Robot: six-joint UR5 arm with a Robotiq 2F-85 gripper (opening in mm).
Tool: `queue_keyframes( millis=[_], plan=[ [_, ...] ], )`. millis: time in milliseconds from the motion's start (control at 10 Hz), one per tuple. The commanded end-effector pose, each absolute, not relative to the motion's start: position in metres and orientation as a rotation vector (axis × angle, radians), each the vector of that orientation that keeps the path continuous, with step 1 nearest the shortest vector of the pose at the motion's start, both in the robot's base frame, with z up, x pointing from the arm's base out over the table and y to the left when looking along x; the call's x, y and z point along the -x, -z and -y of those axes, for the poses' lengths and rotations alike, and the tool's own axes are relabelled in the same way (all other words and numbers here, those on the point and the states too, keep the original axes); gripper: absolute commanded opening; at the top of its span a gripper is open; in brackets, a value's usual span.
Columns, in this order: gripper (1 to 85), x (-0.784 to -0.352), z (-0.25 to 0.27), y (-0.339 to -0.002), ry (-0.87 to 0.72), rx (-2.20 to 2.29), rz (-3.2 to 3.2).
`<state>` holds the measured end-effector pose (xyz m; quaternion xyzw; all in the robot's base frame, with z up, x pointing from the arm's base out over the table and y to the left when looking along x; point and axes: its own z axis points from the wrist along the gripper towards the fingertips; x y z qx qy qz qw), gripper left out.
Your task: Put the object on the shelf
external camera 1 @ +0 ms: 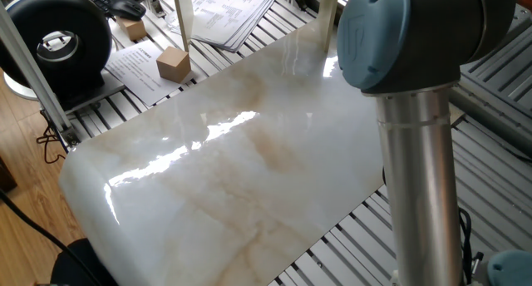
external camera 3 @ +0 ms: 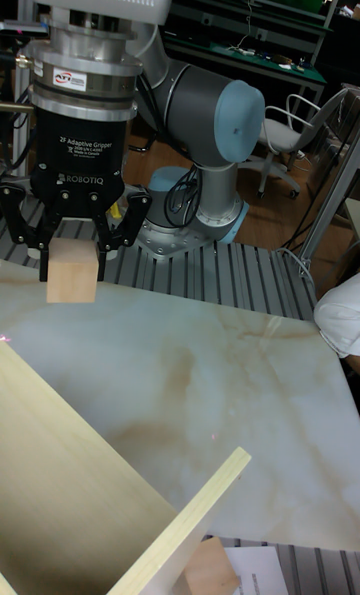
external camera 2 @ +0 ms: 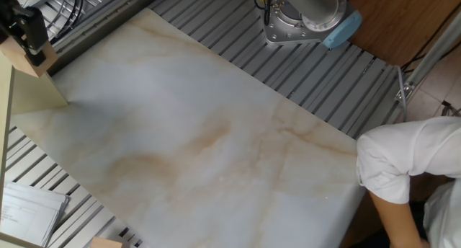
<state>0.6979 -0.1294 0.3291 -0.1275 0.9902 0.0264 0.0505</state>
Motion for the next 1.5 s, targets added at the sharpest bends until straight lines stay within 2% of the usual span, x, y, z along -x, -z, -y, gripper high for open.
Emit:
queue_keyframes(
  millis=[0,800,1400],
  plan=[
    [1.3,-0.694,0.129,-0.329,-0.079,0.491,-3.015],
    [1.3,-0.684,0.104,-0.325,-0.217,0.426,-3.021],
    [1.3,-0.673,0.112,-0.320,-0.194,0.425,-3.006]
  ],
)
